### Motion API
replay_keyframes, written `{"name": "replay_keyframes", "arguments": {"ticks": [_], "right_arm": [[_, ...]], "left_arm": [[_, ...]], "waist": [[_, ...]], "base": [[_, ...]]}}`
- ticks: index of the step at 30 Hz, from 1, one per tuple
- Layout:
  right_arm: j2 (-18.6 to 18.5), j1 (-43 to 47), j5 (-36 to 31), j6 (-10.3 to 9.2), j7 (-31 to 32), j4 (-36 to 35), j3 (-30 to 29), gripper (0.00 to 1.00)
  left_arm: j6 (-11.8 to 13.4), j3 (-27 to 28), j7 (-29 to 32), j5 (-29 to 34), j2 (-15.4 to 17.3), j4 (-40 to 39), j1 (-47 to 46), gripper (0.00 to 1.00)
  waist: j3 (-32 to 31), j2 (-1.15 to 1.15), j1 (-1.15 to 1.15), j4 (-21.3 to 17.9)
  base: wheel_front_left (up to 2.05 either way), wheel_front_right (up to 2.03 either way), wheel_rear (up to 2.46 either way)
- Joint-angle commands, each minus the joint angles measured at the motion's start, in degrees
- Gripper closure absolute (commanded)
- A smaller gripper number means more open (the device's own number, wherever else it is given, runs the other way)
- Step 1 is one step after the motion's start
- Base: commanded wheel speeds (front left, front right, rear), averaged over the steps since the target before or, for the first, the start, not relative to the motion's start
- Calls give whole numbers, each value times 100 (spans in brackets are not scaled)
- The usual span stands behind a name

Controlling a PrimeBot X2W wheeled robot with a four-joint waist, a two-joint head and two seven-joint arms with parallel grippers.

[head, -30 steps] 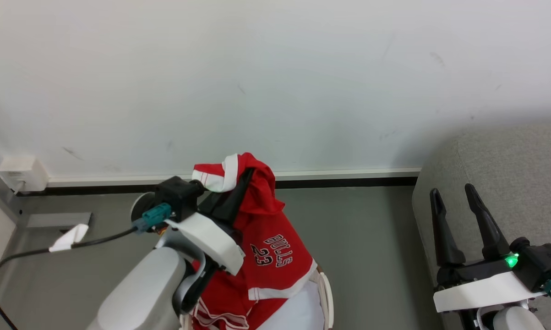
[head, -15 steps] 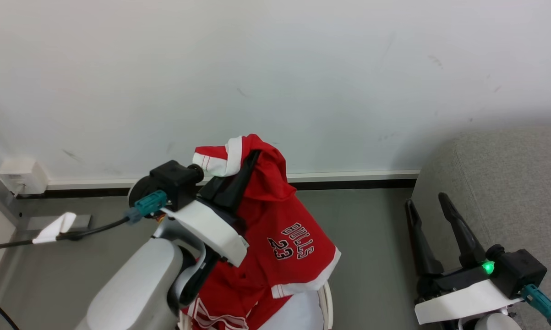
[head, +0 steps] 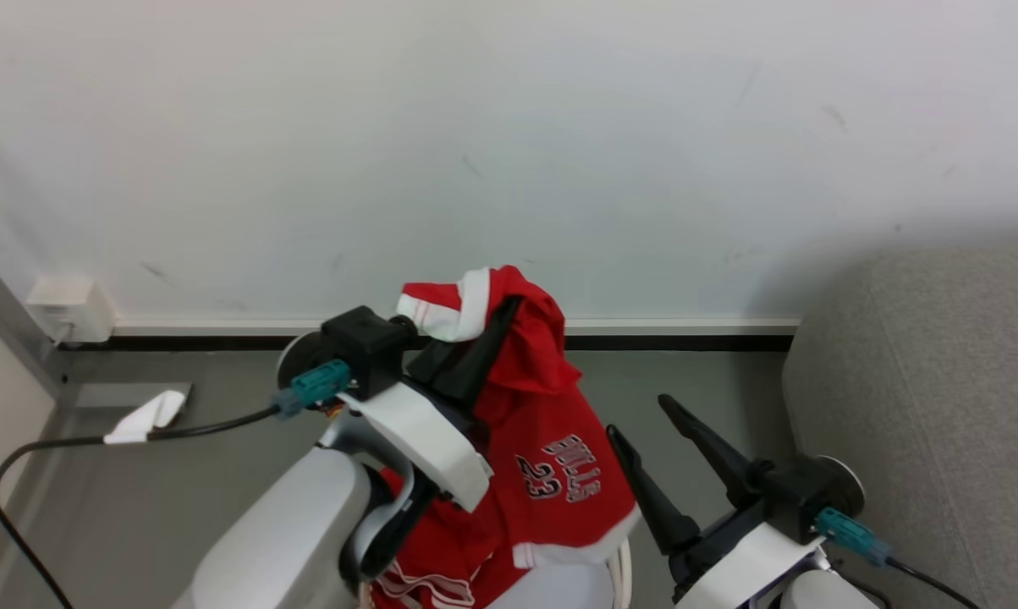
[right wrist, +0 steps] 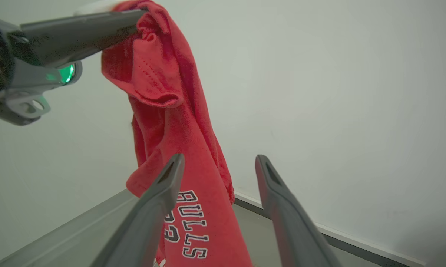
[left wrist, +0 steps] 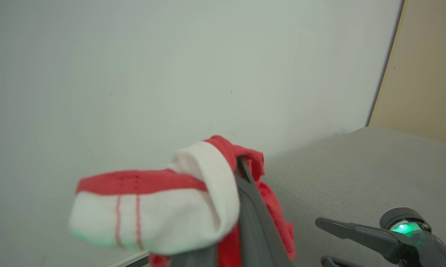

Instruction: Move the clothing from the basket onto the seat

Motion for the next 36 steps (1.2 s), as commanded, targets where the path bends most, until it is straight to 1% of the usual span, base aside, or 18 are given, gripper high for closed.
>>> {"name": "replay_keyframes", "arguments": {"ticks": [1, 6, 10, 18, 26, 27, 28, 29, 30, 31, 36], "right_arm": [[-21, -103, 47, -12, 3, 100, 97, 0], [-46, -480, 324, -12, 3, 715, 734, 0], [-44, -711, 566, -12, 3, 1083, 1032, 0], [23, -1022, 746, -13, 3, 1765, 1286, 0], [113, -1125, 1020, -12, 4, 2288, 1441, 0], [128, -1112, 1041, -12, 4, 2321, 1445, 24], [130, -1106, 1067, -12, 4, 2354, 1440, 51], [139, -1094, 1096, -12, 4, 2383, 1435, 62], [152, -1077, 1106, -12, 4, 2394, 1424, 92], [155, -1068, 1119, -12, 4, 2389, 1403, 100], [124, -982, 1098, -12, 3, 2246, 1266, 100]], "left_arm": [[-23, -18, 12, -68, -32, 0, -37, 100], [-86, -212, 50, -32, -146, -60, -22, 100], [-139, -382, 113, -16, -251, -161, 5, 100], [-241, -766, 281, -35, -455, -399, 101, 100], [-296, -1007, 395, -112, -541, -563, 157, 100], [-294, -1013, 402, -107, -542, -575, 164, 100], [-288, -1016, 408, -110, -534, -581, 170, 100], [-276, -1012, 413, -110, -521, -585, 179, 100], [-263, -1005, 416, -109, -501, -584, 186, 100], [-262, -997, 416, -119, -486, -583, 191, 100], [-220, -980, 402, -158, -429, -567, 251, 100]], "waist": [[-12, -1, 0, 67], [-49, -1, 0, 290], [-81, -1, 0, 498], [-183, -1, 0, 909], [-293, -1, 0, 1257], [-306, -1, 0, 1293], [-316, -1, 0, 1327], [-324, -1, 0, 1351], [-330, -1, 0, 1364], [-334, -1, 0, 1375], [-346, -1, 0, 1385]], "base": [[0, 0, 0], [0, 0, 0], [0, 0, 0], [0, 0, 0], [0, 0, 0], [0, 0, 0], [0, 0, 0], [0, 0, 0], [0, 0, 0], [0, 0, 0], [0, 0, 0]]}}
